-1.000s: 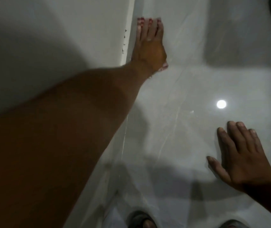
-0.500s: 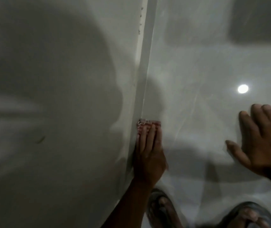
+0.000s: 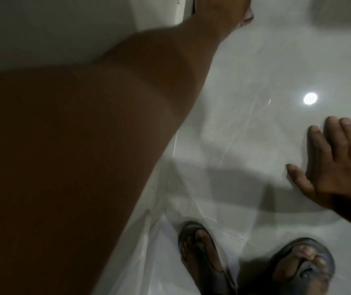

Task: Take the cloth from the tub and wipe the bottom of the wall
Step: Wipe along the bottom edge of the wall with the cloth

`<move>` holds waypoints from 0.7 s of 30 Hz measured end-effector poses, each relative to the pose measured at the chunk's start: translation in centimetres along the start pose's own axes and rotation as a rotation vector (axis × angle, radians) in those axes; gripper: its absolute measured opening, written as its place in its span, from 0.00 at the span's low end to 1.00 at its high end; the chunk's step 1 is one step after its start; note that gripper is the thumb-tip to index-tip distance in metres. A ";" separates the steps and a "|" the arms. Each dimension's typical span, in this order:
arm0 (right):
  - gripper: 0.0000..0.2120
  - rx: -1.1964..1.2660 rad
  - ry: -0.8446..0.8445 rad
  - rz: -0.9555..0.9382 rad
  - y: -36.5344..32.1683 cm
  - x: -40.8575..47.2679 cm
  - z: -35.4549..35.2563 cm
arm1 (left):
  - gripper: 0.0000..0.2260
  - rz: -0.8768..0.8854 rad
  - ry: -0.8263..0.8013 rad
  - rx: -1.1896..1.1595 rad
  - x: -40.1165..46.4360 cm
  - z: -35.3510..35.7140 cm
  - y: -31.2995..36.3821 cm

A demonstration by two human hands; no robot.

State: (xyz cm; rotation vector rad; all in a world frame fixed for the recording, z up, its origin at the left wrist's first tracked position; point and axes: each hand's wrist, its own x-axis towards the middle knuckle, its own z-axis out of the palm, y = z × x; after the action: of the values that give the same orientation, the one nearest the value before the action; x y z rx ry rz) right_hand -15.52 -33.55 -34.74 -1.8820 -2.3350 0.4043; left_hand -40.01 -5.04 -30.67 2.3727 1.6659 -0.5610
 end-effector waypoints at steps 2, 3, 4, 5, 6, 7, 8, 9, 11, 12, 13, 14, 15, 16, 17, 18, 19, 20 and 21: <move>0.43 -0.002 -0.028 0.009 -0.4 0.3 -0.6 | 0.27 -0.024 0.130 -0.018 -1.7 0.6 -0.5; 0.43 -0.002 -0.043 0.017 -0.5 0.3 -0.8 | 0.30 -0.063 0.221 -0.074 -3.7 1.6 -0.5; 0.43 -0.005 -0.055 0.022 -0.5 0.3 -1.1 | 0.32 -0.081 0.314 -0.148 -6.6 3.1 -0.2; 0.43 -0.008 -0.063 0.022 -0.5 0.3 -1.3 | 0.33 -0.087 0.375 -0.200 -10.4 5.0 0.5; 0.43 -0.013 -0.070 0.019 -0.5 0.4 -1.4 | 0.33 -0.097 0.385 -0.226 -14.7 7.0 1.3; 0.43 -0.016 -0.070 0.014 -0.4 0.5 -1.4 | 0.33 -0.113 0.356 -0.242 -19.1 9.1 2.1; 0.43 -0.016 -0.062 0.008 -0.5 0.5 -1.4 | 0.33 -0.142 0.304 -0.250 -23.3 10.9 2.8; 0.43 -0.011 -0.050 0.006 -0.5 0.6 -1.4 | 0.33 -0.167 0.239 -0.235 -27.0 12.6 3.4; 0.43 0.004 -0.016 0.018 -0.5 0.3 -1.1 | 0.35 -0.163 0.151 -0.146 -32.9 15.1 4.3; 0.43 0.005 -0.004 0.021 -0.4 0.2 -0.8 | 0.37 -0.138 0.123 -0.110 -34.4 15.9 4.5; 0.43 0.008 0.003 0.020 -0.3 0.0 -0.6 | 0.38 -0.118 0.108 -0.101 -34.8 16.2 4.4; 0.43 0.010 0.010 0.018 -0.2 0.0 -0.3 | 0.38 -0.112 0.124 -0.110 -34.1 16.1 4.1; 0.43 0.007 0.015 0.019 0.1 -0.1 0.0 | 0.37 -0.114 0.152 -0.124 -32.7 15.5 3.8; 0.43 0.003 0.015 0.024 0.3 -0.1 0.3 | 0.36 -0.120 0.178 -0.137 -30.7 14.7 3.5; 0.43 0.004 0.013 0.028 0.4 -0.2 0.6 | 0.35 -0.128 0.207 -0.157 -28.4 13.8 3.2; 0.44 0.004 0.009 0.033 0.5 -0.2 0.8 | 0.34 -0.128 0.250 -0.184 -25.7 12.8 2.9; 0.44 0.005 0.002 0.039 0.6 -0.2 1.0 | 0.34 -0.124 0.292 -0.207 -22.8 11.8 2.6; 0.44 0.003 -0.006 0.042 0.7 -0.2 1.0 | 0.34 -0.118 0.330 -0.211 -19.8 10.7 2.2; 0.44 0.001 -0.009 0.039 0.7 -0.1 1.1 | 0.36 -0.114 0.350 -0.192 -16.7 9.5 1.7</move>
State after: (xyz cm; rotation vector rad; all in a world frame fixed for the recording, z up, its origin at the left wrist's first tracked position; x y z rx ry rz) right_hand -15.11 -33.67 -35.94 -1.9320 -2.3061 0.4191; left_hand -45.22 -23.50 -32.59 2.3453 1.9047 0.0055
